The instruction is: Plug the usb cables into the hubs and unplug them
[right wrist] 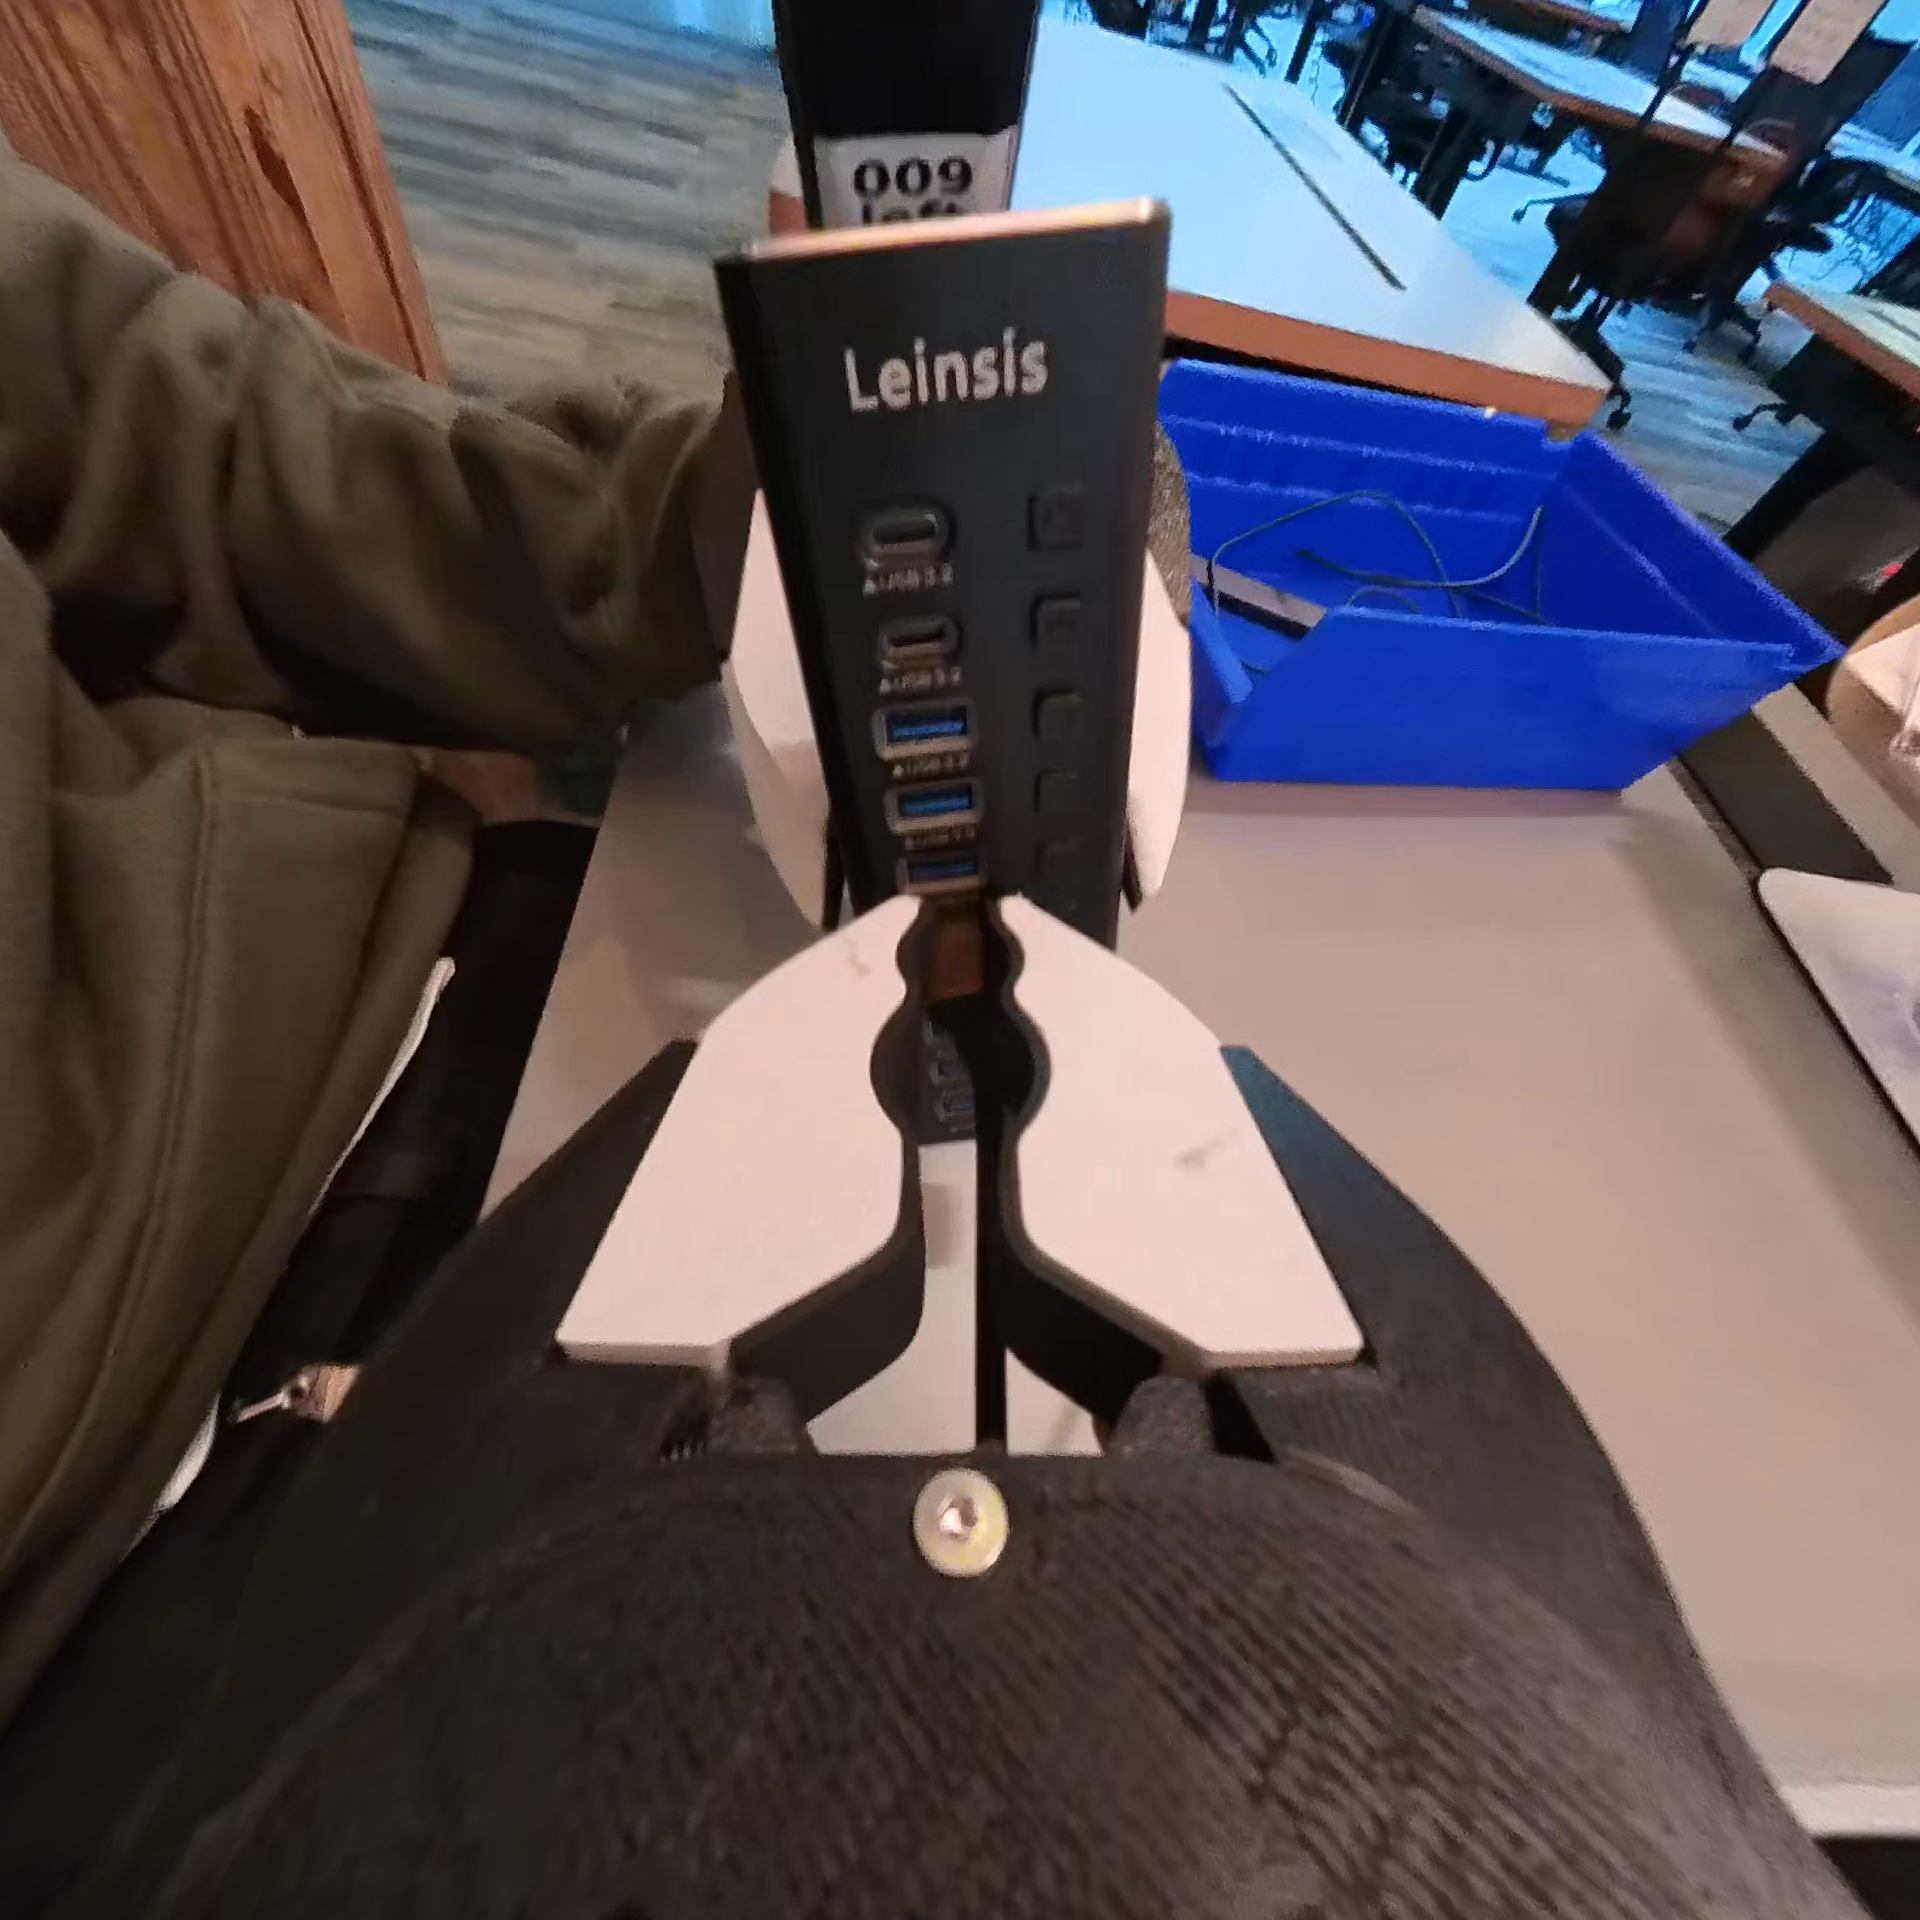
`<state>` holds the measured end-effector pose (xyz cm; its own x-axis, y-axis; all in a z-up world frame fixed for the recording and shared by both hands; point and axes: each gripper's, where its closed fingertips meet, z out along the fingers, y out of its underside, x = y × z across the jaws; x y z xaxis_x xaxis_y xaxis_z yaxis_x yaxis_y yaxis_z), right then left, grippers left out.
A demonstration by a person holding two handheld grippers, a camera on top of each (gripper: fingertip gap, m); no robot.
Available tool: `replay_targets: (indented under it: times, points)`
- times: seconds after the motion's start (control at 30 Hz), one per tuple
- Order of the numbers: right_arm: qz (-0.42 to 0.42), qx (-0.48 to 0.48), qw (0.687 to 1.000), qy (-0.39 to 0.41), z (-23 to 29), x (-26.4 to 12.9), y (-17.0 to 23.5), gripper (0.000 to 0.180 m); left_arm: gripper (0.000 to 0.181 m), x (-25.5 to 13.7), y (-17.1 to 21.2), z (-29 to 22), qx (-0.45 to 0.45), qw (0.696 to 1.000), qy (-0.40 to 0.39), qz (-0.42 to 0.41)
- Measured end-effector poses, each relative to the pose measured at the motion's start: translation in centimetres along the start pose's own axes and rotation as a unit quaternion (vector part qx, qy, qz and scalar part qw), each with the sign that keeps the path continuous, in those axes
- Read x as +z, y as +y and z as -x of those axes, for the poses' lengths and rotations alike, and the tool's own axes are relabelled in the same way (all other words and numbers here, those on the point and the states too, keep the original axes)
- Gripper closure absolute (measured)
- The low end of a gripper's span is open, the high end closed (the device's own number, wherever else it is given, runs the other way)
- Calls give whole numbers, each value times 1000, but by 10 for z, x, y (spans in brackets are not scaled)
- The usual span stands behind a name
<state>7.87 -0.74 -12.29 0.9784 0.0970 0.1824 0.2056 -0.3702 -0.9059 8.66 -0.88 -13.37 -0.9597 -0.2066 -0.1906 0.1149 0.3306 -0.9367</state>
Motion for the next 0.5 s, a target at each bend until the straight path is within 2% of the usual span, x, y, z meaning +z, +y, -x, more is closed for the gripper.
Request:
replay_targets:
  times: [0.13, 0.2, 0.5]
  points:
    - [-16, 8, 1000, 10, -5, -1, -4, 166, 123, -6, -3, 3, -6, 1000, -3, -13]
    - [-24, 16, 1000, 9, -5, -2, -4, 157, 123, -8, -5, 4, -5, 1000, -4, -19]
    - [-41, 15, 999, 3, -5, 6, -4, 163, 123, -12, -9, 6, -10, 1000, -9, -28]
